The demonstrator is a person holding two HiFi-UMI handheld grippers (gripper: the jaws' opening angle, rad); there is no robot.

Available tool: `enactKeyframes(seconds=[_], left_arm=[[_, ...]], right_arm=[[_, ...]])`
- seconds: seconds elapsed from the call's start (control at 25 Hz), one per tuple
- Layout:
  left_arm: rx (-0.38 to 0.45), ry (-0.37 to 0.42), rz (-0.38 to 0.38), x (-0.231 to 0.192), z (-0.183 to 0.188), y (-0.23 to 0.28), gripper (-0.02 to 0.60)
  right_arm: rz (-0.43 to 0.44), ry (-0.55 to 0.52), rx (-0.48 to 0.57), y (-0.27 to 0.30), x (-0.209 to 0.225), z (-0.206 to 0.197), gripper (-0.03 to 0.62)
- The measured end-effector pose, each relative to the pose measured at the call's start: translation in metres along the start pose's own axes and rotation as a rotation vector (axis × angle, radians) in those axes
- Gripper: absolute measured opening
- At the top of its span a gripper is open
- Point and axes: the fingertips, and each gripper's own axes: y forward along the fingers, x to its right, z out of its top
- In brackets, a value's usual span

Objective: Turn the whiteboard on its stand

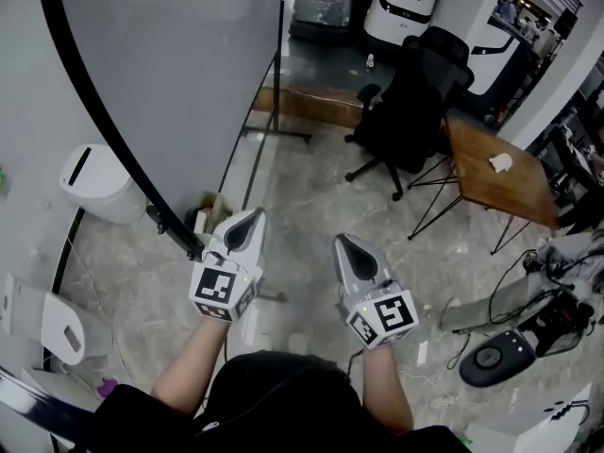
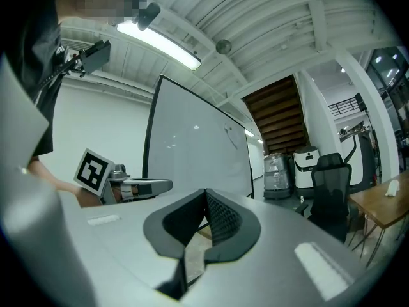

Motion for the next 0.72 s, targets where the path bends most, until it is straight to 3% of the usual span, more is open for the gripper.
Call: enactKeyframes(seconds=[0.32, 0.72], left_arm=[[-0.035, -0.027, -0.062, 0.027, -0.021, 0.015, 0.005], [-0.033, -0.029, -0.018, 0.009, -0.029, 0.013, 0.005]], right_arm=[[-0.021, 0.015, -0.019, -0.009, 0.01, -0.005, 0.009], [-0.012, 0.014, -0.031, 0.001, 0.01, -0.01, 0.008]])
